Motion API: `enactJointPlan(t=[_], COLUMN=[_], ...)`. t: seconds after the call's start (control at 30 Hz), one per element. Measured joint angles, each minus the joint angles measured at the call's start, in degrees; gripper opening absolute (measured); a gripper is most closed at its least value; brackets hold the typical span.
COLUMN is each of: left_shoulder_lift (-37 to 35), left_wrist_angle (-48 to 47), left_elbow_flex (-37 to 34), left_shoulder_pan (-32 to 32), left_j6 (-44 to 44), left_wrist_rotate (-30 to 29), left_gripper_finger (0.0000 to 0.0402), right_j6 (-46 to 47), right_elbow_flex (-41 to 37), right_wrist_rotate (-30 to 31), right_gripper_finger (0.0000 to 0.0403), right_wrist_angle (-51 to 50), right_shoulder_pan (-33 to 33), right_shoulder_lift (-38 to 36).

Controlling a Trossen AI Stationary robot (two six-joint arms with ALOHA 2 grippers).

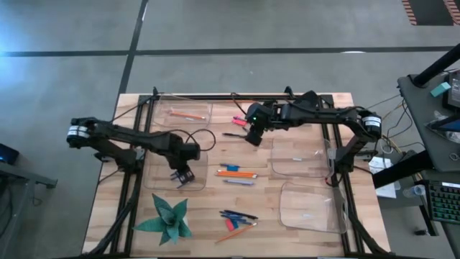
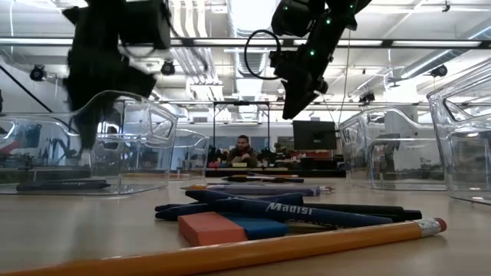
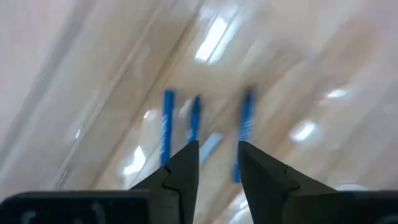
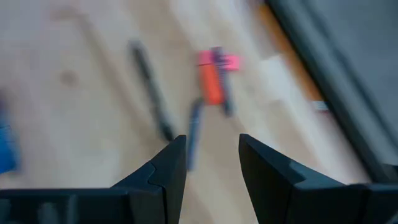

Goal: Sort crayons/erasers/pens/pencils in bins
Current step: Put the blue crayon into the middle left transparent bin

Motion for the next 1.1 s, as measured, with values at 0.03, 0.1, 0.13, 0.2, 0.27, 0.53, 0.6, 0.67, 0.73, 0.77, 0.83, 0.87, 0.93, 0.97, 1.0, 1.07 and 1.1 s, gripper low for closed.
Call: enactJointPlan(t=[0.03,0.1,0.13,0.2,0.27,0.53,0.6,0.67,0.73,0.77,0.83,0.87,0.93,0.97,1.0,1.07,1.1], left_shoulder_lift=[-1.1,-3.2,-4.1,-5.5,-6.6,-8.0,-8.0,-8.0,-7.9,-7.9,-7.9,-7.9,-7.9,-7.9,-7.9,-7.9,-7.9], left_wrist_angle=[0.2,0.7,1.1,2.3,3.1,5.5,5.5,5.4,5.4,5.4,5.7,6.3,7.5,8.0,8.5,8.9,9.0], left_elbow_flex=[0.9,2.4,3.2,5.2,7.1,16.4,18.4,19.8,21.0,21.7,23.1,23.8,24.8,25.3,25.8,27.0,27.3], left_shoulder_pan=[0.0,0.0,0.0,0.0,0.1,0.2,0.2,0.2,0.5,0.6,0.6,0.6,0.7,0.7,0.7,0.7,0.7], left_j6=[0.0,-0.1,-0.2,-0.4,-0.4,0.1,0.1,0.3,0.4,0.2,0.1,0.1,0.1,0.1,0.1,0.1,0.1], left_wrist_rotate=[-0.1,-0.5,-0.7,-2.4,-5.0,-16.6,-19.3,-21.3,-23.1,-23.7,-25.2,-26.1,-27.5,-27.8,-27.8,-28.6,-29.2], left_gripper_finger=[0.0097,0.0097,0.0097,0.0097,0.0097,0.0097,0.0097,0.0097,0.0097,0.0097,0.0097,0.0097,0.0097,0.0097,0.0097,0.0097,0.0097], right_j6=[0.4,3.0,4.6,7.8,9.7,9.6,8.6,7.4,7.2,7.2,7.1,6.9,6.4,6.2,6.2,6.0,5.2], right_elbow_flex=[0.0,0.0,0.0,0.0,0.0,0.2,0.6,0.9,1.5,2.0,2.8,3.1,3.7,4.0,4.2,4.6,4.6], right_wrist_rotate=[2.2,5.2,5.2,2.7,-1.5,-8.7,-8.9,-8.9,-9.0,-9.3,-11.4,-12.5,-13.4,-13.4,-13.4,-13.5,-13.6], right_gripper_finger=[0.0139,0.0139,0.0139,0.0139,0.0139,0.0139,0.0139,0.0139,0.0139,0.0139,0.0139,0.0139,0.0139,0.0139,0.0139,0.0139,0.0139], right_wrist_angle=[0.0,0.1,0.2,0.2,0.2,0.1,-0.2,-0.3,-0.8,-1.2,-1.4,-1.4,-1.6,-1.4,-1.5,-1.4,-1.3], right_shoulder_pan=[-0.2,-1.0,-1.8,-3.8,-5.8,-9.2,-9.1,-9.1,-9.1,-9.3,-9.4,-9.5,-9.4,-9.4,-9.3,-9.4,-9.4], right_shoulder_lift=[0.0,0.0,0.0,0.0,0.4,5.8,7.6,9.3,10.9,11.6,12.8,13.2,14.4,14.8,15.3,16.0,16.4])
